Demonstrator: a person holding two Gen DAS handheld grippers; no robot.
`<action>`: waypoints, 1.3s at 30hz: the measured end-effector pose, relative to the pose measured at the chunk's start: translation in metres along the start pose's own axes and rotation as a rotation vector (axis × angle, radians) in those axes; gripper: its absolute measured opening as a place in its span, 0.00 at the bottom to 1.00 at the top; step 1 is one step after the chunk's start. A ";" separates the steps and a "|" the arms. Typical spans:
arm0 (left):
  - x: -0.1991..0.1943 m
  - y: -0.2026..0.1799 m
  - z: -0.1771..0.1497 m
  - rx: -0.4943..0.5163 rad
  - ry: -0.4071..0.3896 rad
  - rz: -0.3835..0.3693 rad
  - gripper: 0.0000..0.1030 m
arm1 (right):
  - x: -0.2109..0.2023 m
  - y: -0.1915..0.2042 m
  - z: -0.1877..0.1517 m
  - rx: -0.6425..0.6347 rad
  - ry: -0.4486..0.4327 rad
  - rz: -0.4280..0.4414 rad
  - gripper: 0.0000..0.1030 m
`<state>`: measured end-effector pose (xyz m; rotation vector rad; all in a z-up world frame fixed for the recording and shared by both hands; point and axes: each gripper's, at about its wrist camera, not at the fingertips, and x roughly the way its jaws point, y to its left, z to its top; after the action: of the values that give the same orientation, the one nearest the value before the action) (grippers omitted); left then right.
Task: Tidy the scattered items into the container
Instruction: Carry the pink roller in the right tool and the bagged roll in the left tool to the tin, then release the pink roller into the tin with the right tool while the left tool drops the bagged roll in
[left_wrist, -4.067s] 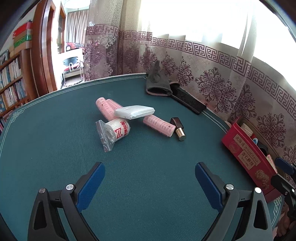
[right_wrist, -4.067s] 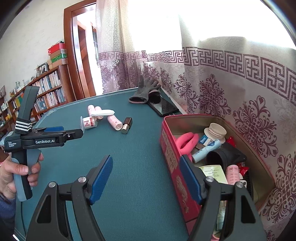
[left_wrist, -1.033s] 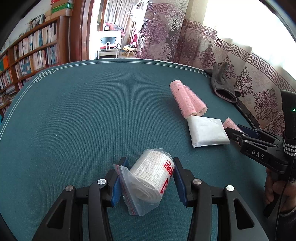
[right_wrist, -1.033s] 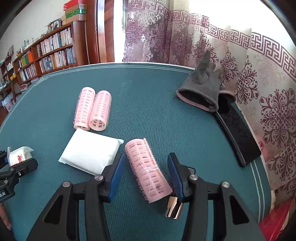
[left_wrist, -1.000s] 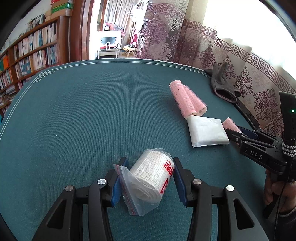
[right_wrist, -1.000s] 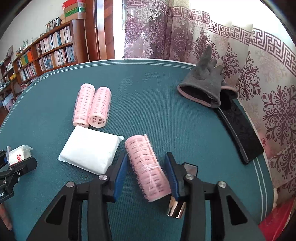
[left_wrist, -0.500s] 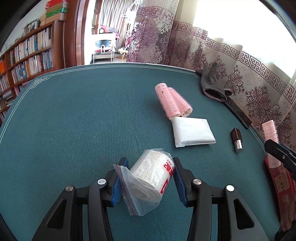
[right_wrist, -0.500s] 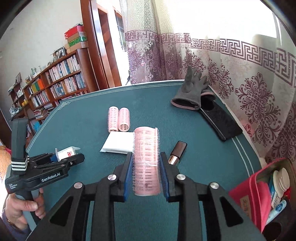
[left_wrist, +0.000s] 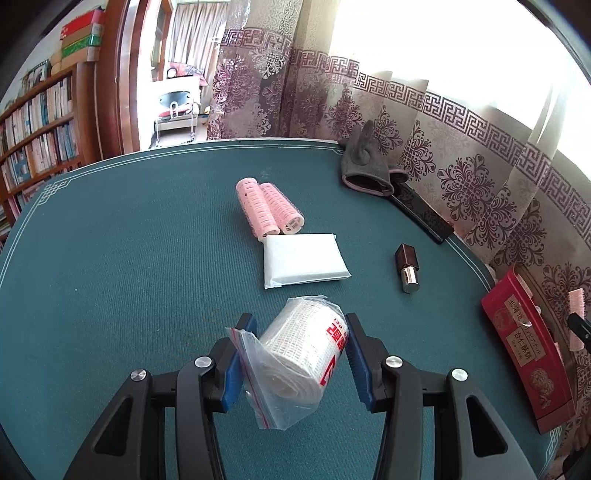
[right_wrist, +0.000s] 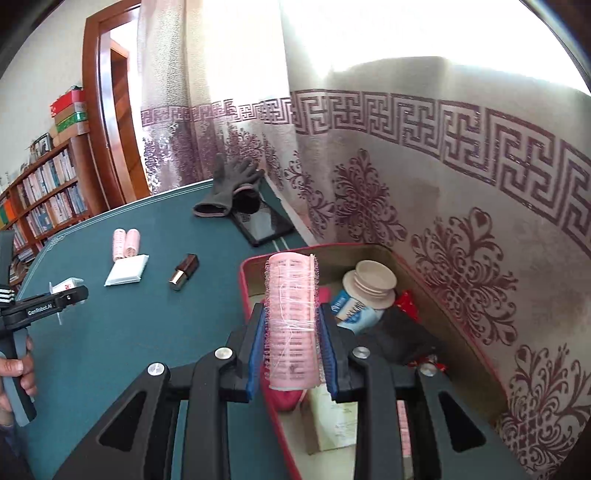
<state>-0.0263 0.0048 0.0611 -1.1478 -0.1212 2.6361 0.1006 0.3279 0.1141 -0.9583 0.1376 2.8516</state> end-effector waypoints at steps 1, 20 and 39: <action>-0.001 -0.005 0.001 0.008 0.000 -0.003 0.48 | -0.003 -0.010 -0.003 0.013 0.003 -0.031 0.29; -0.019 -0.090 0.002 0.165 -0.001 -0.084 0.48 | -0.012 -0.065 -0.039 0.003 0.024 -0.225 0.39; -0.011 -0.210 0.010 0.359 0.012 -0.243 0.48 | -0.018 -0.073 -0.049 0.049 -0.016 -0.171 0.52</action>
<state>0.0168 0.2044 0.1138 -0.9595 0.1956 2.3162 0.1546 0.3923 0.0830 -0.8920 0.1169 2.6863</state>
